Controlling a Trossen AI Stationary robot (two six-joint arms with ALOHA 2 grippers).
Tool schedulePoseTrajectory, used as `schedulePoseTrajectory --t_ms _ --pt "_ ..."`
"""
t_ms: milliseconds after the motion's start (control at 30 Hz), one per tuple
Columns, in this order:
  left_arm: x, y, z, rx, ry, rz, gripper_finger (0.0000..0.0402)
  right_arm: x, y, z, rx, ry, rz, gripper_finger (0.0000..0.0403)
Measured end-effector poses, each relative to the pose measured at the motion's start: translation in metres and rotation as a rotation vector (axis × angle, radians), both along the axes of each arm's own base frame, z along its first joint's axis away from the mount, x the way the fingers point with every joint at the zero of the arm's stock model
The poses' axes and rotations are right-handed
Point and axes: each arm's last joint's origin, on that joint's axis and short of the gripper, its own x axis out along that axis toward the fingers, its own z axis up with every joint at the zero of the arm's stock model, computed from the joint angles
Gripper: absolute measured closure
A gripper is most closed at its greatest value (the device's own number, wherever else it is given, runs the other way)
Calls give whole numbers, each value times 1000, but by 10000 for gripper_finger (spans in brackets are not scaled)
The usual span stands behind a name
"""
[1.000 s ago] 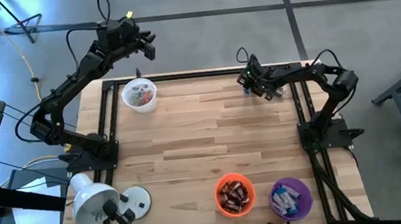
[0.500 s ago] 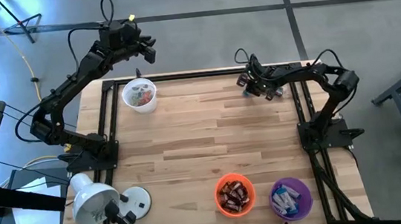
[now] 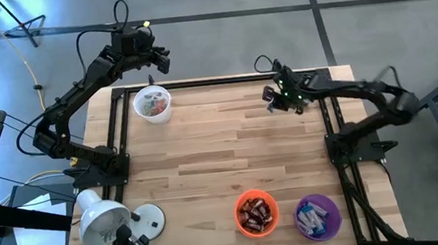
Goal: Organize candy in baskets
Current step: Put the white chocolate into the purple bucket
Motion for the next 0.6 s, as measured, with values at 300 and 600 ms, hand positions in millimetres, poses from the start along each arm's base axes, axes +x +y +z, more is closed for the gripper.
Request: schedulePoseTrajectory --t_ms 300,600 --pt "4 -3 -1 2 15 -27 302 14 101 63 98 -282 109 402" --pt "18 -13 1 24 9 -87 302 17 215 114 333 -43 194 402"
